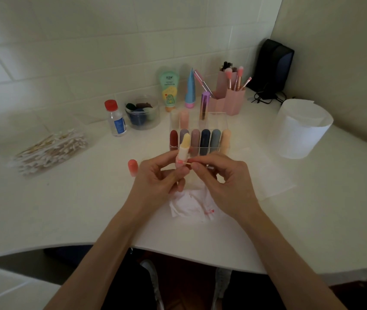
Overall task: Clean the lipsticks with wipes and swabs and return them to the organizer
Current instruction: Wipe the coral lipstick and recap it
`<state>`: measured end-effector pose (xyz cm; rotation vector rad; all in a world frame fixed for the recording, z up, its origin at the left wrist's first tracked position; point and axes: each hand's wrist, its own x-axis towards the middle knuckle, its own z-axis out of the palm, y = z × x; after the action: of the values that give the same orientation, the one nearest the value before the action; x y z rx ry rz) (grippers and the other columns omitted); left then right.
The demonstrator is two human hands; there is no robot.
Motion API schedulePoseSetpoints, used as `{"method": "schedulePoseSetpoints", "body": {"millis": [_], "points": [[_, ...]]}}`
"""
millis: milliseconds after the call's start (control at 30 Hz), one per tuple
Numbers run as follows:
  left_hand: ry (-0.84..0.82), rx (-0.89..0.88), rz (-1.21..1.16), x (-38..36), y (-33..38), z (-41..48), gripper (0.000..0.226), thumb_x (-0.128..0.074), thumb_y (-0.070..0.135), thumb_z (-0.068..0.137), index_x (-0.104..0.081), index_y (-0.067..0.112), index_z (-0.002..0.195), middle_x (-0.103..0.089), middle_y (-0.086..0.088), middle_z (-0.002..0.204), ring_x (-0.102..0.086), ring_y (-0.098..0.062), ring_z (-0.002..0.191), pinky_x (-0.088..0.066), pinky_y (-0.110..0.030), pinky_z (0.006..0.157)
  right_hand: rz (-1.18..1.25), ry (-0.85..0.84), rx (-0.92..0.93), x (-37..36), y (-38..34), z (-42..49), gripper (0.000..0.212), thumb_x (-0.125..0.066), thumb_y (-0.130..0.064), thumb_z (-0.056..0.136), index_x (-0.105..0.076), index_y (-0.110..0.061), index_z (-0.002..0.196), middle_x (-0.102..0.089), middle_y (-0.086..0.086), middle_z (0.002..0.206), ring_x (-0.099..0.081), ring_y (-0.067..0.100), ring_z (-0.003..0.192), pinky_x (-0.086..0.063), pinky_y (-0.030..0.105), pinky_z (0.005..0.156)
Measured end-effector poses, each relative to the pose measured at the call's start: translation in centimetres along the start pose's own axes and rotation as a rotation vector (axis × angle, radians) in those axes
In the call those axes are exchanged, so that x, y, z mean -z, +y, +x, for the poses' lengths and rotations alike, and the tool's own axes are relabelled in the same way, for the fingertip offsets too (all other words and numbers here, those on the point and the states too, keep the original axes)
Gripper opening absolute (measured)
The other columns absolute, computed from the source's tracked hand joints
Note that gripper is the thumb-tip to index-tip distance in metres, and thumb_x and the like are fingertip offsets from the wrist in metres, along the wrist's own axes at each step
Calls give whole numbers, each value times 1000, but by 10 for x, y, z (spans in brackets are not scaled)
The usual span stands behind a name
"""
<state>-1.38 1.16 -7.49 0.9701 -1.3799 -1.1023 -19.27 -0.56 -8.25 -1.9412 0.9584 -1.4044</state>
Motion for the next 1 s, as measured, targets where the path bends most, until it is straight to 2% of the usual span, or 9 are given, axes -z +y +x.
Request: {"method": "schedulePoseSetpoints", "body": {"millis": [67, 200, 300, 433, 567, 733, 800, 933, 1000], "points": [[24, 8, -14, 2, 0, 2, 41, -70, 12, 88, -60, 9, 128, -74, -2, 90, -58, -18, 50, -48, -22, 52, -3, 4, 2, -2, -1, 0, 17, -69, -15, 95, -77, -17, 110, -76, -5, 95, -67, 21, 80, -55, 40, 69], [49, 19, -21, 2, 1, 2, 32, -67, 13, 88, -50, -2, 111, -75, -6, 93, -60, -23, 45, -48, -21, 47, -2, 9, 3, -2, -2, 0, 18, -69, -16, 96, -76, -19, 112, -76, -6, 96, -68, 21, 82, -56, 42, 71], [42, 17, 10, 0, 1, 2, 24, -62, 5, 94, -51, -6, 112, -75, -9, 98, -62, -24, 46, -44, -17, 44, -1, 20, 3, -1, -2, -1, 17, -69, -16, 96, -76, -20, 111, -75, -5, 95, -67, 21, 79, -55, 41, 70], [-3, -42, 122, 1, 2, 2, 19, -57, 14, 100, -58, 4, 116, -73, -1, 107, -65, -21, 54, -42, -19, 44, -23, 29, 7, 1, -2, 0, 18, -68, -18, 96, -75, -22, 112, -75, -4, 95, -66, 21, 79, -54, 40, 69], [-15, -68, 188, 0, 1, 0, 23, -52, 15, 103, -61, 7, 122, -69, 12, 84, -59, -10, 51, -43, -17, 48, -27, 36, 12, 1, -2, 0, 19, -68, -17, 96, -74, -22, 114, -75, -6, 96, -67, 19, 80, -55, 37, 69], [18, -55, 70, -2, 2, -1, 28, -65, 16, 91, -68, 5, 116, -71, -1, 95, -54, -13, 50, -45, -18, 52, -18, 3, 18, -1, -2, -1, 20, -68, -15, 97, -75, -18, 115, -76, -4, 98, -67, 20, 80, -55, 37, 68], [30, -59, 77, -1, 3, -1, 23, -65, 12, 92, -70, 9, 115, -74, 1, 101, -56, -15, 48, -45, -17, 50, -17, 4, 16, -2, -2, -1, 19, -68, -14, 97, -75, -17, 114, -75, -4, 97, -66, 20, 80, -54, 37, 68], [50, -7, 80, 1, 3, -1, 37, -68, 21, 89, -58, 16, 124, -77, 1, 102, -59, -22, 43, -50, -25, 48, 1, 29, 7, -2, -3, -1, 17, -69, -15, 97, -77, -16, 111, -75, -1, 93, -67, 23, 78, -54, 41, 67], [50, 8, 65, 1, 4, -1, 36, -68, 25, 87, -54, 11, 117, -78, -1, 101, -59, -24, 43, -50, -27, 47, 5, 28, -5, -2, -4, -1, 17, -69, -15, 97, -77, -17, 111, -75, 0, 93, -68, 25, 79, -54, 43, 68]]}}
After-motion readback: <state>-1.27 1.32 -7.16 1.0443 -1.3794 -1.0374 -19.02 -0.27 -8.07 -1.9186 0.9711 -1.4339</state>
